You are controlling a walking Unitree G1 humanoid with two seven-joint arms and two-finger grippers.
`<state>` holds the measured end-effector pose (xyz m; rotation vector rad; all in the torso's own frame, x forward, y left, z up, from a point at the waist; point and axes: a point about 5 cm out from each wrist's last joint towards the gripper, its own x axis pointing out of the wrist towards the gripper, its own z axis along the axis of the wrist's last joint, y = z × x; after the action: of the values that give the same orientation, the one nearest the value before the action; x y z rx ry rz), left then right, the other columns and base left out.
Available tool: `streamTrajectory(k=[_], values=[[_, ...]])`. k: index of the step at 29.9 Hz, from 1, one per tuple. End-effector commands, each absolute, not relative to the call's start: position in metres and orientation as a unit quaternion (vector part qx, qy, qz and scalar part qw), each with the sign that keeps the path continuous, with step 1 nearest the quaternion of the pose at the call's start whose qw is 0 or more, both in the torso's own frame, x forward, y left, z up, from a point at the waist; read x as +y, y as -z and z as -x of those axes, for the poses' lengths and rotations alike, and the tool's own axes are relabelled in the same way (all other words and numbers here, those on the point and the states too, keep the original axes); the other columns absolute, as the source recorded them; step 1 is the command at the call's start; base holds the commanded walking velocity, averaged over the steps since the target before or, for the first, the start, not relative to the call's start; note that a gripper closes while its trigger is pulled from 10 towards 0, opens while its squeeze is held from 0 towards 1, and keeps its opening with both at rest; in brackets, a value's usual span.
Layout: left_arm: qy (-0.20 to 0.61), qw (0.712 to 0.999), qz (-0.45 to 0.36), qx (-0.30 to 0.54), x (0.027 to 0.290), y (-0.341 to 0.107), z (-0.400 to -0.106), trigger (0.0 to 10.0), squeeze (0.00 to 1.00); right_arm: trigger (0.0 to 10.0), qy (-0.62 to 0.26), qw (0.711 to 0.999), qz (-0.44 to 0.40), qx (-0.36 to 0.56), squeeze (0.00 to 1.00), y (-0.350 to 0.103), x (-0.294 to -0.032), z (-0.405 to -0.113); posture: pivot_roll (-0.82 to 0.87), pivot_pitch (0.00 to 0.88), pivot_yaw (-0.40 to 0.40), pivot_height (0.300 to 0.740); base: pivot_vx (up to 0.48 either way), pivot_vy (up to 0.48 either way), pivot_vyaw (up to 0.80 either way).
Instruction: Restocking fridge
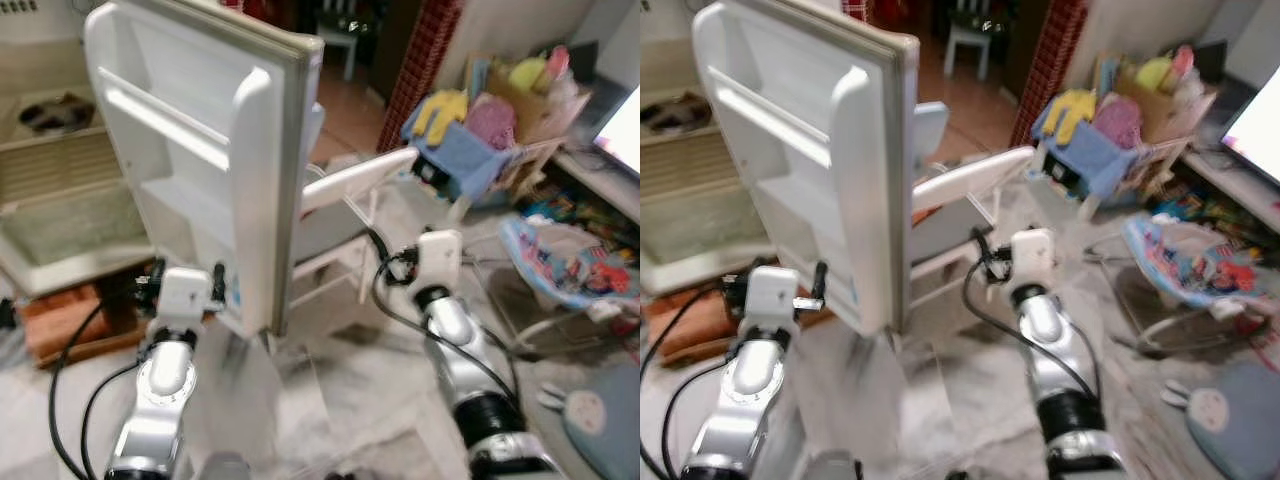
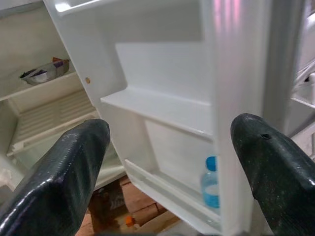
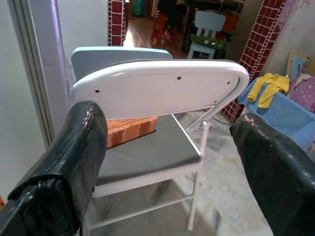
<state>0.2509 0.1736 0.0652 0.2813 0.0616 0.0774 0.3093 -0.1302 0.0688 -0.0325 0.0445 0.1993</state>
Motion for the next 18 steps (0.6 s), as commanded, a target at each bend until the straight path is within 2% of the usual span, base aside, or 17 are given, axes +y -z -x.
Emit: streamTrajectory(k=[1, 3, 7, 15, 18], values=[[-0.031, 0.99, -0.13, 0.036, 0.168, -0.06, -0.248, 10.0, 0.0, 10.0, -0.083, 0.996, 0.014, 0.029, 0.0, -0.068, -0.143, -0.312, 0.22, 0.0, -0.117, 0.74, 0.0, 0.0, 0.0], [-0.034, 0.99, -0.129, 0.038, 0.169, -0.058, -0.247, 10.0, 0.0, 10.0, -0.085, 0.996, 0.004, 0.034, 0.0, -0.067, -0.144, -0.311, 0.22, 0.0, -0.117, 0.74, 0.0, 0.0, 0.0], [-0.034, 0.99, -0.134, 0.034, 0.174, -0.064, -0.256, 10.0, 0.0, 10.0, -0.119, 0.992, -0.032, 0.012, 0.0, -0.076, -0.124, -0.317, 0.21, 0.0, -0.084, 0.74, 0.0, 0.0, 0.0], [-0.044, 0.988, -0.141, 0.033, 0.177, -0.067, -0.263, 10.0, 0.0, 10.0, -0.148, 0.989, -0.026, -0.014, 0.0, -0.088, -0.113, -0.324, 0.21, 0.0, -0.095, 0.74, 0.0, 0.0, 0.0], [-0.054, 0.986, -0.151, 0.045, 0.183, -0.064, -0.261, 10.0, 0.0, 10.0, -0.161, 0.986, -0.033, -0.028, 0.0, -0.098, -0.103, -0.331, 0.22, 0.0, -0.101, 0.74, 0.0, 0.0, 0.8]])
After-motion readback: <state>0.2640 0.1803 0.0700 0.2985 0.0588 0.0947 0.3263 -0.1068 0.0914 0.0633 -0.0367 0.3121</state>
